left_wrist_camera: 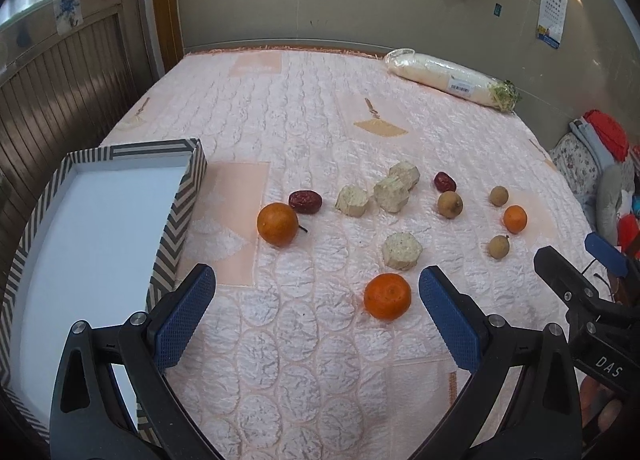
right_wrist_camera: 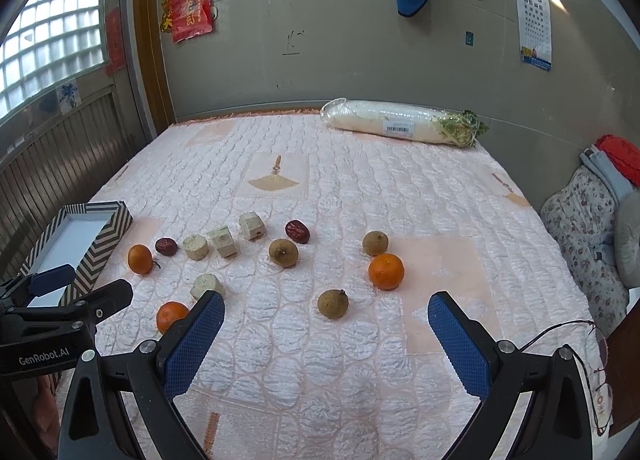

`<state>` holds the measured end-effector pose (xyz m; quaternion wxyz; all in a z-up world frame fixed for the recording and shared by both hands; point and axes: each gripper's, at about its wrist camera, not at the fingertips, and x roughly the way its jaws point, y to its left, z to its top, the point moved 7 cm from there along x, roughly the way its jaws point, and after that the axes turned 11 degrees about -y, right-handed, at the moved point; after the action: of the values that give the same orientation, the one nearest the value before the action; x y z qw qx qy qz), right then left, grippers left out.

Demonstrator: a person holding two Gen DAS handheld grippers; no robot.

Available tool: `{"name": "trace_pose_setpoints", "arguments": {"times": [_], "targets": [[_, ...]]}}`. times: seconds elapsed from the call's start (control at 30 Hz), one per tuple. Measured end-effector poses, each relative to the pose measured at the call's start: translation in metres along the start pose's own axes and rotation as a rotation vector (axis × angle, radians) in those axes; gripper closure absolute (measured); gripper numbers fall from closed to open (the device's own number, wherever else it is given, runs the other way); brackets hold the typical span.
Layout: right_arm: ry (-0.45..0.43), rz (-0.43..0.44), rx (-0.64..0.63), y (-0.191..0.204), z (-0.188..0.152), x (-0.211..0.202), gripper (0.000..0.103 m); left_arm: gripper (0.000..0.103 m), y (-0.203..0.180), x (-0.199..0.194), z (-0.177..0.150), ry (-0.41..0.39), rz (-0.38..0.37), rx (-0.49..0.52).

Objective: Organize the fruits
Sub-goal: 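Move both tools toward the mandarin orange and beige cake in front, then grasp the mandarin orange with the left tool while the right tool grasps the beige cake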

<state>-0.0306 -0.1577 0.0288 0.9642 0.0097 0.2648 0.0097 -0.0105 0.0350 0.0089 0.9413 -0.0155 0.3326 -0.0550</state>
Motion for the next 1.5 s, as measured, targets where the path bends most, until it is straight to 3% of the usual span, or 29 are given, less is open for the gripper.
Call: {"name": "trace_pose_setpoints", "arguments": {"times": [0.43,0.47,0.53,0.63,0.7,0.73,0.77,0.93,1.23,1.37,1.5], "targets": [[0.026,-0.005,0.011,-0.009,-0.007,0.010,0.001,0.002,-0.034,0.017,-0.027,0.066,-0.081,0.128],[0.023,0.004,0.012,-0.008,-0.007,0.010,0.002,0.005,-0.037,0.020,-0.028,0.069,-0.085,0.137],[0.020,0.020,0.009,-0.005,-0.006,0.010,0.005,0.027,-0.039,0.026,-0.029,0.080,-0.083,0.150],[0.030,0.052,0.003,0.002,-0.008,0.012,0.021,0.052,-0.040,0.035,-0.033,0.106,-0.094,0.148],[0.044,0.080,0.002,0.006,-0.011,0.015,0.025,0.060,-0.040,0.038,-0.036,0.126,-0.139,0.120],[0.049,0.092,0.000,0.009,-0.013,0.017,0.030,0.069,-0.041,0.037,-0.036,0.124,-0.148,0.116],[0.055,0.104,-0.001,0.012,-0.014,0.018,0.036,0.071,-0.042,0.034,-0.035,0.116,-0.152,0.121],[0.084,0.211,-0.022,0.040,-0.020,0.034,0.047,0.071,-0.028,0.025,-0.029,0.079,-0.099,0.136],[0.144,0.278,-0.129,0.092,-0.031,0.070,0.048,0.071,0.015,0.003,-0.018,0.071,-0.045,0.079],[0.188,0.288,-0.154,0.106,-0.039,0.086,0.069,0.071,0.027,-0.007,-0.011,0.059,-0.034,0.062],[0.179,0.266,-0.174,0.111,-0.039,0.087,0.075,0.071,0.039,-0.011,-0.006,0.060,-0.012,0.046]]}}
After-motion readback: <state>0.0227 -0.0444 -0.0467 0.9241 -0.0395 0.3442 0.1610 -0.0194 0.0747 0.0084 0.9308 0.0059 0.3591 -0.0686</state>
